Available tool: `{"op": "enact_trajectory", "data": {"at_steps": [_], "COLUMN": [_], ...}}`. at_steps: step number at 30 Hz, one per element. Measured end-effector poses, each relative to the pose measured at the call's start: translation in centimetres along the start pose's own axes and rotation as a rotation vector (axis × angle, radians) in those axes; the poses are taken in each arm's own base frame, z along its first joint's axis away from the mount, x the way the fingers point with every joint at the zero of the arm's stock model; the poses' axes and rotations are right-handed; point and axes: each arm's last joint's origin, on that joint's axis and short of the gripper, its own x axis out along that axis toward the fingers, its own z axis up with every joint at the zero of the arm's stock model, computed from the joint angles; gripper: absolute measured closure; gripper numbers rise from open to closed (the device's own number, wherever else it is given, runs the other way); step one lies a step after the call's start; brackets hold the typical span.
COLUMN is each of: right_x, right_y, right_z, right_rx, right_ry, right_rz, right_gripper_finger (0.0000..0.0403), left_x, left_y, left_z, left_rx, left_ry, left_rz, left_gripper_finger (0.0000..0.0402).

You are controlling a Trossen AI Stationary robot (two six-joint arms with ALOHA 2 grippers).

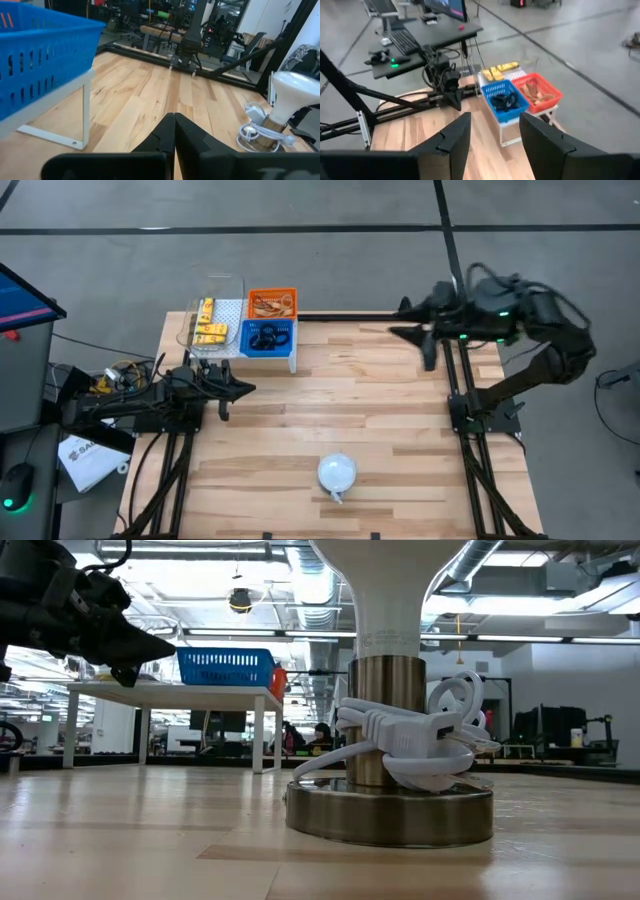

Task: Pick & Place Office Desk Supplies
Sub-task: Return to Home Position

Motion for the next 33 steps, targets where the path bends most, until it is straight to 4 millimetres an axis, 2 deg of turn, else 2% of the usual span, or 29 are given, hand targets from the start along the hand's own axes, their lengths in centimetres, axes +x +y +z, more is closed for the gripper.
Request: {"op": "enact_trajectory", "data": {"at_steps": [6,9,12,17,21,24,28,30,33], "right_x": [-3.7,-5.1,-7.4,-11.9,-14.3,-14.8,-14.5,-13.9,-11.9], "right_y": [-1.8,-2.6,-3.6,-5.0,-5.7,-6.2,-6.8,-6.9,-6.6], "right_z": [-0.2,-0.8,-1.8,-2.6,-4.2,-6.3,-10.1,-12.0,-14.6], "right_rx": [-0.066,-0.102,-0.112,-0.089,-0.084,-0.085,-0.043,0.01,0.055], "right_ry": [-0.035,0.002,0.036,-0.068,-0.116,-0.156,-0.251,-0.305,-0.391], "right_rz": [-0.009,-0.006,-0.025,-0.023,0.026,0.061,0.149,0.196,0.289], "right_gripper_finger": [0.0237,0.0237,0.0237,0.0237,0.0237,0.0237,0.0237,0.0237,0.0237], "left_x": [0.0,0.0,0.0,0.0,0.0,0.0,0.0,0.0,0.0], "left_y": [0.0,0.0,0.0,0.0,0.0,0.0,0.0,0.0,0.0], "left_z": [0.1,0.1,0.1,0.1,0.1,0.1,0.1,0.1,0.1], "left_rx": [0.0,0.0,0.0,0.0,0.0,0.0,0.0,0.0,0.0], "left_ry": [-0.006,-0.01,-0.011,-0.013,-0.013,-0.014,-0.014,-0.014,-0.014], "left_rz": [-0.001,-0.002,-0.001,0.003,0.003,0.002,0.002,0.002,0.002], "left_gripper_finger": [0.0401,0.0401,0.0401,0.0401,0.0401,0.0399,0.0398,0.0399,0.0399]}}
